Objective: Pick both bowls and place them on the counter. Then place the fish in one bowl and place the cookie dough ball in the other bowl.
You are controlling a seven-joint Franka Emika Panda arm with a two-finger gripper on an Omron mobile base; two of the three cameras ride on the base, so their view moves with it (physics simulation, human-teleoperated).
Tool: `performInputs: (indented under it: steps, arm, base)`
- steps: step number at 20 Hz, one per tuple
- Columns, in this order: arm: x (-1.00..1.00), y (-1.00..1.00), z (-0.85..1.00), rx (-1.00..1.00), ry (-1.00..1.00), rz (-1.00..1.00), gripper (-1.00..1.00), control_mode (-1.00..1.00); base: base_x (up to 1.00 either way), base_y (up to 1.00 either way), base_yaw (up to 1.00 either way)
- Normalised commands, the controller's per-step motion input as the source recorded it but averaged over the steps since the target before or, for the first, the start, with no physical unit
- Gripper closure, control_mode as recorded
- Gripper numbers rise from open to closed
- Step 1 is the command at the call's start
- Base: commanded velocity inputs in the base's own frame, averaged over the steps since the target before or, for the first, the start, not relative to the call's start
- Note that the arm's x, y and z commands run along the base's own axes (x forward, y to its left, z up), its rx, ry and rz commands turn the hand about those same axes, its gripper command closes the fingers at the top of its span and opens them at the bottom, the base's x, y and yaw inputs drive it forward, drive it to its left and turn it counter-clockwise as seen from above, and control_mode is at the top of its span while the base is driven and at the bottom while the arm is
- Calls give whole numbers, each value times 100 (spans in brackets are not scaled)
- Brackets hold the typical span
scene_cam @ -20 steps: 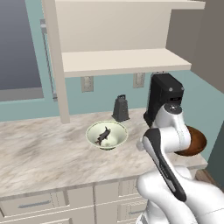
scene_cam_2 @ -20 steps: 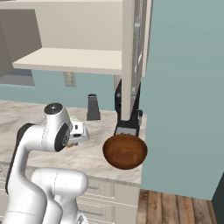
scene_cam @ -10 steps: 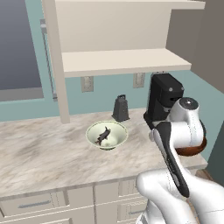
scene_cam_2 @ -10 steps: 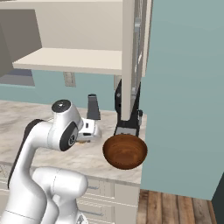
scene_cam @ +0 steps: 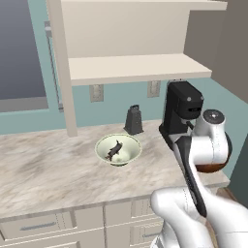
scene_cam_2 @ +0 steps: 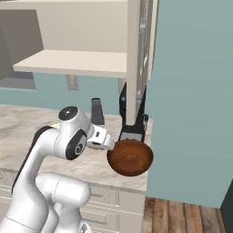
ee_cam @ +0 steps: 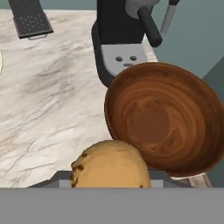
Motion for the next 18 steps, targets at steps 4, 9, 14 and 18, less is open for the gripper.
performInputs:
  steps: [4, 9, 14, 18]
  arm:
    - [17, -33, -1, 0, 0, -9, 100, -100]
    - [14, -31, -6, 0, 2, -6, 100, -100]
    - [12, -26, -20, 0, 9, -6, 100, -100]
    - [8, -24, -31, 0, 10, -8, 100, -100]
  base:
    - [0, 0, 0]
    - [0, 0, 0]
    - [0, 0, 0]
    - [0, 0, 0]
